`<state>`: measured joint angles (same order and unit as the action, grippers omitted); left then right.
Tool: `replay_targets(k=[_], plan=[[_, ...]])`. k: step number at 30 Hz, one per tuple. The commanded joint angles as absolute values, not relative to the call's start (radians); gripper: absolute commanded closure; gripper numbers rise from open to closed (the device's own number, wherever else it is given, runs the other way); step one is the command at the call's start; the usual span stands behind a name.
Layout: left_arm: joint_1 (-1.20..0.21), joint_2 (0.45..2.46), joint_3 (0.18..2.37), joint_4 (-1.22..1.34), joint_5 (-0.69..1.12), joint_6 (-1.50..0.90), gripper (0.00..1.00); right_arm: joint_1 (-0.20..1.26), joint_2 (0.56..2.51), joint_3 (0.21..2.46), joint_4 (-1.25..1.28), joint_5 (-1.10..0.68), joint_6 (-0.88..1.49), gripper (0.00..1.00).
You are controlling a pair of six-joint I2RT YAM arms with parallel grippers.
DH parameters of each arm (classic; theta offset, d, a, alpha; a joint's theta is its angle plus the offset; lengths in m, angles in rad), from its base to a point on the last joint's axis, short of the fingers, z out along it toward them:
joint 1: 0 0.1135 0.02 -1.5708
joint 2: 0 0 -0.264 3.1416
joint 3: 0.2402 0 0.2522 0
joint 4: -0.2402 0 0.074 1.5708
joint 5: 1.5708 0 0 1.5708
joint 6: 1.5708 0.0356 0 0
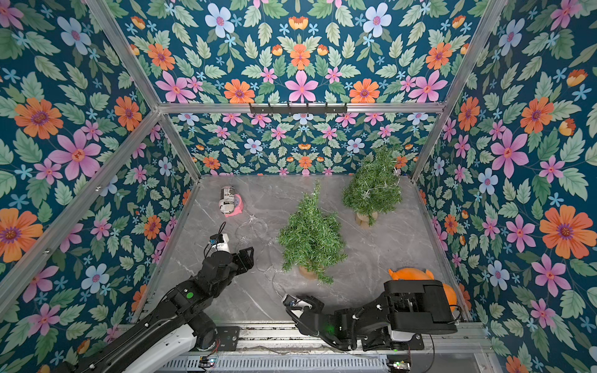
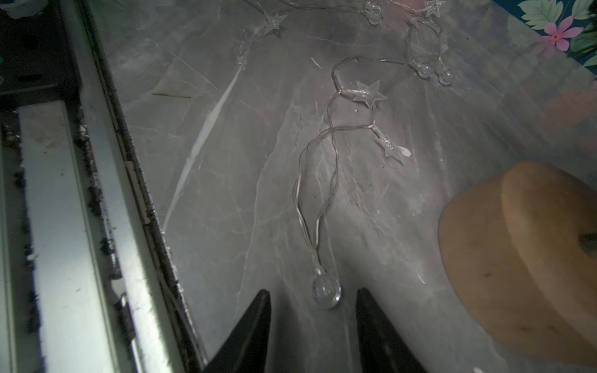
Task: Wrap string light around the christmas tree
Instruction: Pick up the light string from the center of the board.
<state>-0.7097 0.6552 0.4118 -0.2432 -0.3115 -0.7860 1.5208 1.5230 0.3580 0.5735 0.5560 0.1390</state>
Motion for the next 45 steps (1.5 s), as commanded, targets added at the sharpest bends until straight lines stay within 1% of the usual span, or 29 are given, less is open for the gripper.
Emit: replay_targets(k=[1,7,11,15,17,20,24,29,37,45], plan=[[-0.709,0.654,0.413,-0.246,-0.322,-0.790,0.24,1.488,1.532,0.366,0.582,0.543,0.188,0.55],[-0.709,0.655,0.412,-0.250,-0.321,-0.788,0.24,1.462,1.564,0.389,0.542,0.463,0.201,0.58],[-0.710,0.651,0.410,-0.252,-0.321,-0.790,0.24,1.460,1.607,0.415,0.510,0.442,0.214,0.60],[-0.709,0.646,0.413,-0.255,-0.322,-0.787,0.24,1.453,1.640,0.428,0.511,0.444,0.227,0.66],[-0.710,0.643,0.411,-0.258,-0.323,-0.787,0.24,1.450,1.649,0.437,0.498,0.446,0.231,0.71],[-0.710,0.630,0.417,-0.264,-0.319,-0.784,0.24,1.451,1.645,0.450,0.470,0.445,0.227,0.85],[-0.709,0.611,0.431,-0.273,-0.325,-0.766,0.24,1.451,1.613,0.474,0.430,0.448,0.186,1.00],[-0.710,0.614,0.506,-0.298,-0.352,-0.673,0.22,1.451,1.510,0.549,0.332,0.462,0.073,1.00],[-0.710,0.634,0.640,-0.367,-0.388,-0.541,0.21,1.451,1.281,0.657,0.302,0.478,-0.177,1.00],[-0.710,0.543,0.698,-0.364,-0.391,-0.323,0.21,1.450,1.204,0.826,0.237,0.490,-0.373,1.00]])
